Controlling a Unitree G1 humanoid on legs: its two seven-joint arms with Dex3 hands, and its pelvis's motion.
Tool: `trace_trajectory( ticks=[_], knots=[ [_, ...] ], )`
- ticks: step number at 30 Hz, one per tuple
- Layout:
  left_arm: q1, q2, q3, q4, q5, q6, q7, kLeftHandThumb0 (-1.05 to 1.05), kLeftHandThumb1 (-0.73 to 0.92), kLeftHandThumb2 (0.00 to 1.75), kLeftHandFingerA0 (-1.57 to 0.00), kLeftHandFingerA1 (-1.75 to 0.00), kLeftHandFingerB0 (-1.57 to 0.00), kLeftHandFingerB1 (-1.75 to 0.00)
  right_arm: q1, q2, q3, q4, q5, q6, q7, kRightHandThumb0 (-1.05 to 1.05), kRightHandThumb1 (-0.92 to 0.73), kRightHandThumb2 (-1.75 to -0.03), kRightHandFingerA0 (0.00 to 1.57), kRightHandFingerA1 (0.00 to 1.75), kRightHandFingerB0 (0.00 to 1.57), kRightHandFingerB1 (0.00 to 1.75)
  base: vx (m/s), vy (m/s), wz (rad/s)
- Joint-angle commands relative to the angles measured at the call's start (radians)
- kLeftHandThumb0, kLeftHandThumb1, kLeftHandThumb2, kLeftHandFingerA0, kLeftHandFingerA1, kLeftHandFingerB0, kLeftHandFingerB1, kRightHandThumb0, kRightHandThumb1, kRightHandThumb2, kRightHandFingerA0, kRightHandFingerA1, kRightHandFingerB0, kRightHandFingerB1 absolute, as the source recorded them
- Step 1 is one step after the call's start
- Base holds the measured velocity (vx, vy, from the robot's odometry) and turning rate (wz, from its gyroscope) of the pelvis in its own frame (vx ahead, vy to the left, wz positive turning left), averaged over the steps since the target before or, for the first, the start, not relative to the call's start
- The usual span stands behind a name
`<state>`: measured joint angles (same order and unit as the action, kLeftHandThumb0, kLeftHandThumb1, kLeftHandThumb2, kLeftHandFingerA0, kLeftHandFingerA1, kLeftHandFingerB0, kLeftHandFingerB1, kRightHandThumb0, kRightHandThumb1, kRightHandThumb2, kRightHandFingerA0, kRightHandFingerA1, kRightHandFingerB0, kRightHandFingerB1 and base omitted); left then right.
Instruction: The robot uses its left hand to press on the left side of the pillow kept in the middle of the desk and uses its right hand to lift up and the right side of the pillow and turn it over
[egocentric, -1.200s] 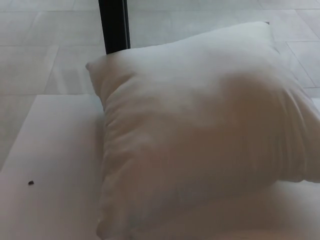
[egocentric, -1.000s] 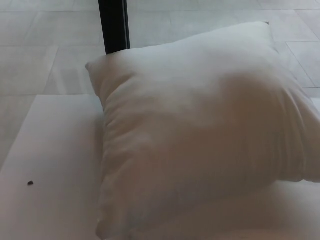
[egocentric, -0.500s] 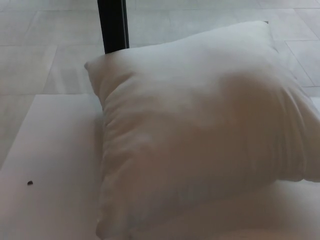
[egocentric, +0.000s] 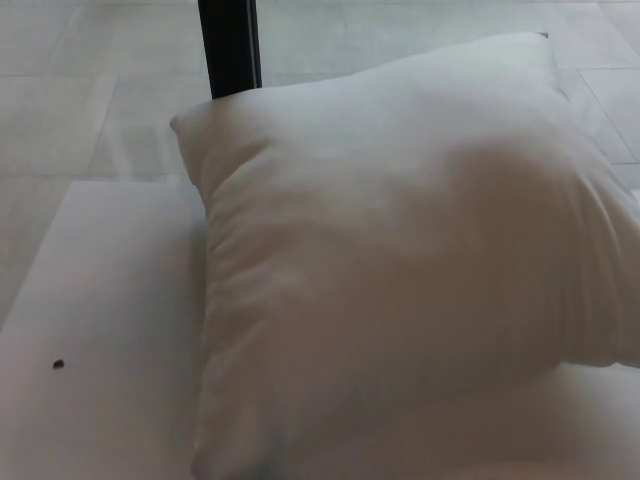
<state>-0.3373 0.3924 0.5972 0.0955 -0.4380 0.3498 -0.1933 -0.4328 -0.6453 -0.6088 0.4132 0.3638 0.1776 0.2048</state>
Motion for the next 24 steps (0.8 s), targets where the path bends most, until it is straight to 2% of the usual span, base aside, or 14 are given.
trace_trajectory(
  ticks=[1, 5, 6, 7, 8, 10, 11, 13, 14, 16, 20, 21, 22, 24],
  knots=[
    [-0.082, -0.079, -0.188, -0.091, 0.028, 0.219, 0.119, -0.94, 0.72, 1.13, -0.03, -0.48, 0.00, -0.10, -0.075, 0.044, 0.213, -0.154, 0.001, 0.253, 0.037, -1.05, -0.92, -0.74, 0.19, 0.37, 0.10, 0.24, 0.00, 0.000, 0.00],
    [-0.069, -0.093, -0.304, -0.050, 0.081, 0.164, 0.060, -0.92, 0.69, 1.12, -0.02, -0.44, -0.09, -0.13, -0.079, 0.095, 0.303, -0.190, -0.024, 0.294, 0.010, -1.01, -0.73, -1.13, 0.18, 0.48, 0.09, 0.38, 0.00, 0.000, 0.00],
    [-0.056, -0.098, -0.369, -0.036, 0.133, 0.128, 0.048, -0.88, 0.88, 0.67, -0.10, -0.43, -0.02, -0.22, -0.067, 0.126, 0.322, -0.180, -0.024, 0.305, 0.000, -1.00, -0.73, -1.16, 0.16, 0.48, 0.02, 0.36, 0.00, 0.000, 0.00],
    [-0.057, -0.100, -0.381, -0.019, 0.115, 0.135, 0.026, -0.80, 0.67, 1.12, 0.00, -0.44, 0.00, -0.20, -0.065, 0.141, 0.330, -0.166, -0.028, 0.299, -0.009, -0.95, -0.73, -1.15, 0.18, 0.49, 0.10, 0.36, 0.00, 0.000, 0.00],
    [-0.054, -0.118, -0.383, -0.017, 0.106, 0.141, 0.038, -0.85, 0.87, 0.68, -0.07, -0.43, -0.01, -0.23, -0.064, 0.151, 0.332, -0.153, -0.022, 0.295, -0.005, -0.97, -0.92, -0.72, 0.26, 0.40, 0.14, 0.26, 0.00, 0.000, 0.00],
    [-0.043, -0.128, -0.403, -0.017, 0.111, 0.135, 0.052, -0.85, 0.67, 1.09, -0.15, -0.56, -0.04, -0.25, -0.042, 0.167, 0.325, -0.172, -0.010, 0.315, -0.026, -0.99, -0.92, -0.70, 0.25, 0.38, 0.15, 0.26, 0.00, 0.000, 0.00],
    [-0.031, -0.117, -0.442, -0.015, 0.150, 0.184, 0.080, -0.85, 0.67, 1.06, -0.19, -0.55, -0.04, -0.22, -0.043, 0.199, 0.333, -0.152, -0.018, 0.310, -0.049, -0.95, -0.70, -1.13, 0.19, 0.50, 0.05, 0.38, 0.00, 0.000, 0.00],
    [-0.023, -0.120, -0.457, -0.012, 0.142, 0.212, 0.088, -0.88, 0.85, 0.66, -0.22, -0.49, 0.00, -0.19, -0.050, 0.211, 0.345, -0.124, -0.037, 0.297, -0.058, -0.99, -0.91, -0.68, 0.29, 0.41, 0.19, 0.27, 0.00, 0.000, 0.00],
    [-0.017, -0.131, -0.470, -0.006, 0.153, 0.237, 0.116, -0.89, 0.79, 0.65, -0.23, -0.49, -0.05, -0.21, -0.051, 0.214, 0.364, -0.112, -0.054, 0.291, -0.054, -0.98, -0.73, -1.15, 0.19, 0.51, 0.05, 0.37, 0.00, 0.000, 0.00],
    [0.000, -0.147, -0.480, -0.011, 0.158, 0.253, 0.141, -0.90, 0.78, 0.64, -0.22, -0.49, -0.06, -0.22, -0.057, 0.223, 0.377, -0.108, -0.062, 0.312, -0.067, -0.99, -0.92, -0.70, 0.27, 0.40, 0.17, 0.28, 0.00, 0.000, 0.00],
    [0.050, -0.140, -0.559, -0.021, 0.194, 0.250, 0.103, -0.85, 0.65, 1.07, -0.05, -0.44, -0.04, -0.16, -0.080, 0.260, 0.407, -0.068, -0.073, 0.319, -0.073, -1.01, -0.92, -0.70, 0.28, 0.43, 0.19, 0.27, 0.00, 0.000, 0.00],
    [0.050, -0.162, -0.556, -0.011, 0.188, 0.265, 0.127, -0.83, 0.61, 1.08, -0.01, -0.43, -0.01, -0.18, -0.082, 0.274, 0.411, -0.067, -0.073, 0.328, -0.082, -0.98, -0.72, -1.15, 0.21, 0.53, 0.07, 0.38, 0.00, 0.000, 0.00],
    [0.066, -0.176, -0.572, -0.007, 0.189, 0.253, 0.125, -0.87, 0.64, 1.08, 0.00, -0.50, -0.08, -0.14, -0.076, 0.293, 0.427, -0.076, -0.082, 0.338, -0.089, -1.01, -0.92, -0.69, 0.29, 0.44, 0.20, 0.28, 0.00, 0.000, 0.00],
    [0.072, -0.184, -0.580, -0.009, 0.193, 0.249, 0.125, -0.87, 0.64, 1.08, 0.00, -0.50, -0.08, -0.14, -0.072, 0.297, 0.435, -0.084, -0.089, 0.347, -0.092, -1.01, -0.92, -0.69, 0.29, 0.44, 0.20, 0.28, 0.00, 0.000, 0.00]
  ],
)
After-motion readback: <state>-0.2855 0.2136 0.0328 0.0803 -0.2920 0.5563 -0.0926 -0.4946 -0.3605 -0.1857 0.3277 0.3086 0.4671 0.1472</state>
